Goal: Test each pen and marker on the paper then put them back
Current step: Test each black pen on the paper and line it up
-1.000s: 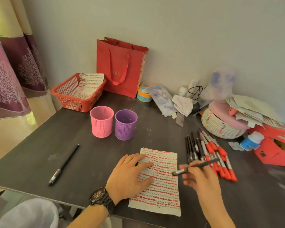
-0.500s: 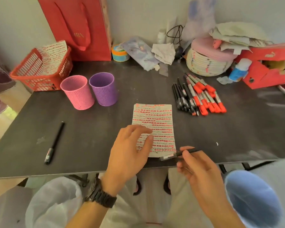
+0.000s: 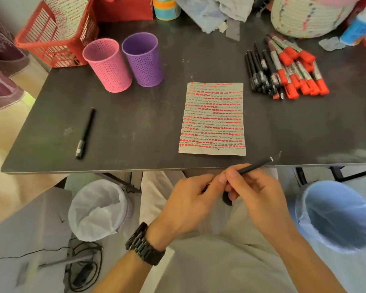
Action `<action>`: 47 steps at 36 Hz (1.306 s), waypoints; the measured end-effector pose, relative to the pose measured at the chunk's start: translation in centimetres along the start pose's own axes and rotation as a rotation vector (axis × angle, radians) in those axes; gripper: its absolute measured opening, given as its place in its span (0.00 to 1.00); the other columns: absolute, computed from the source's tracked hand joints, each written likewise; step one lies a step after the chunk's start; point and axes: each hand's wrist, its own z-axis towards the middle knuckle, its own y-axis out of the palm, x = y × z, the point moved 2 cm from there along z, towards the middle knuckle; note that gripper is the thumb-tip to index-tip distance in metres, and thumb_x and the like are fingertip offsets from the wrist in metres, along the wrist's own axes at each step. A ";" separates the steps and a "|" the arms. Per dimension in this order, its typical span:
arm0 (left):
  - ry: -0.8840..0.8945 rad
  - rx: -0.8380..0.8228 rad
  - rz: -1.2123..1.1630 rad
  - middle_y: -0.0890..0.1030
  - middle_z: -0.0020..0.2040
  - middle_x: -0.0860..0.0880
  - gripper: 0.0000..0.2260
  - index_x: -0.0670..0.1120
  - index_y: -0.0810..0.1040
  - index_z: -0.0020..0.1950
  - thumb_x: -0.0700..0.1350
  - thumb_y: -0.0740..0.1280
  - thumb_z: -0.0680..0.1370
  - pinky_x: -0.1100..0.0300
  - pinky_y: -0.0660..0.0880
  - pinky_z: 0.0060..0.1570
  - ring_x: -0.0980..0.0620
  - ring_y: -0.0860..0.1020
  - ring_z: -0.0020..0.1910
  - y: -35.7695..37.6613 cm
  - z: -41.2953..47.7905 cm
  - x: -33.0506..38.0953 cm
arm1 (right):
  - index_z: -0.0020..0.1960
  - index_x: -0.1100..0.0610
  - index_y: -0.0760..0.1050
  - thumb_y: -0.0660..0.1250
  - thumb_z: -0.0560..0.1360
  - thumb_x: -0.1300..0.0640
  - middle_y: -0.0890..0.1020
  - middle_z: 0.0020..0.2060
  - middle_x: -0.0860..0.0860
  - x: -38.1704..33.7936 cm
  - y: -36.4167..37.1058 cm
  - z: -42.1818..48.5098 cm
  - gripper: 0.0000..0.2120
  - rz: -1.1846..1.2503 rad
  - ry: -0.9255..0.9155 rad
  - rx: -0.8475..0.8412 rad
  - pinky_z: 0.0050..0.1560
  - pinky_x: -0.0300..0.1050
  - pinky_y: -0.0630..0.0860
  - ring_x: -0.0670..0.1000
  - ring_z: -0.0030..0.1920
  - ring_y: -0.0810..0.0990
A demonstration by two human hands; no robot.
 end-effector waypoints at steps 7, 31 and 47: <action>-0.018 0.108 -0.107 0.71 0.32 0.38 0.36 0.38 0.72 0.34 0.73 0.62 0.72 0.54 0.62 0.33 0.54 0.64 0.30 -0.8 0.1 -0.8 | 0.45 0.46 0.84 0.69 0.76 0.51 0.85 0.37 0.48 -0.6 0.3 0.6 0.06 0.049 -0.042 -0.069 0.38 0.33 0.78 0.42 0.35 0.82; 0.229 0.261 0.456 0.69 0.49 0.66 0.23 0.49 0.73 0.69 0.51 0.72 0.76 0.50 0.53 0.79 0.55 0.66 0.76 -7.4 5.5 -2.7 | 0.42 0.54 0.83 0.65 0.79 0.58 0.84 0.34 0.59 -2.9 1.2 5.8 0.10 0.230 0.044 0.005 0.31 0.43 0.78 0.53 0.29 0.81; 0.240 0.278 0.421 0.74 0.59 0.67 0.12 0.47 0.74 0.53 0.48 0.68 0.72 0.67 0.44 0.75 0.61 0.64 0.75 -6.8 4.9 -3.6 | 0.32 0.50 0.74 0.73 0.76 0.51 0.79 0.25 0.45 -0.1 5.2 8.9 0.16 -0.370 -0.280 0.147 0.33 0.33 0.72 0.47 0.29 0.80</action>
